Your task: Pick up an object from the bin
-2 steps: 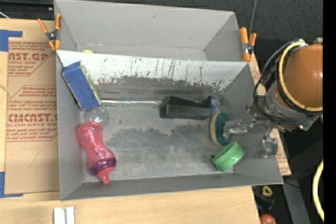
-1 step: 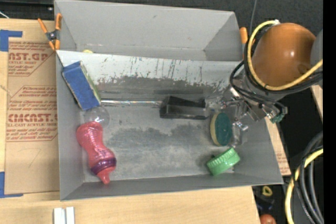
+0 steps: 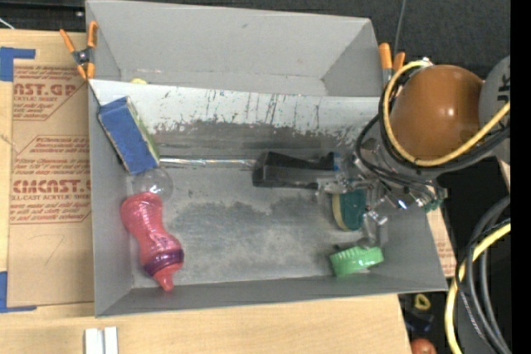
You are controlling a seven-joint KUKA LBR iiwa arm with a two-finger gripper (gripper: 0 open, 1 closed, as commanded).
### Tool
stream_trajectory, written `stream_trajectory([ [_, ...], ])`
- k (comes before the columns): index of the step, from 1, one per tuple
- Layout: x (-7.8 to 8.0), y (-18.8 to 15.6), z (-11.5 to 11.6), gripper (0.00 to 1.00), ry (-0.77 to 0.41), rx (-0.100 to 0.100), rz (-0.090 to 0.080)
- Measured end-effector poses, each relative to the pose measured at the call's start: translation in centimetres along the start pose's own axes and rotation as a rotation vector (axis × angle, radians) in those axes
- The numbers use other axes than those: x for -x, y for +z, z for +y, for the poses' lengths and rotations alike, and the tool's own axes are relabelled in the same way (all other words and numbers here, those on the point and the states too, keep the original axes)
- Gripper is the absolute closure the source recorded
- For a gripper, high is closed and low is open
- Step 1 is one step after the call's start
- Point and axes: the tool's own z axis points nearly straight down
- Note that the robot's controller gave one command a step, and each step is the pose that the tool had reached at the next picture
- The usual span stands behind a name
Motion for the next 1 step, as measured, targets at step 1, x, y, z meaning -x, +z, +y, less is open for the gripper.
stream_trajectory([
  [1, 5.3, -0.8, 0.37, 0.0, 0.117, 0.001, -0.007],
])
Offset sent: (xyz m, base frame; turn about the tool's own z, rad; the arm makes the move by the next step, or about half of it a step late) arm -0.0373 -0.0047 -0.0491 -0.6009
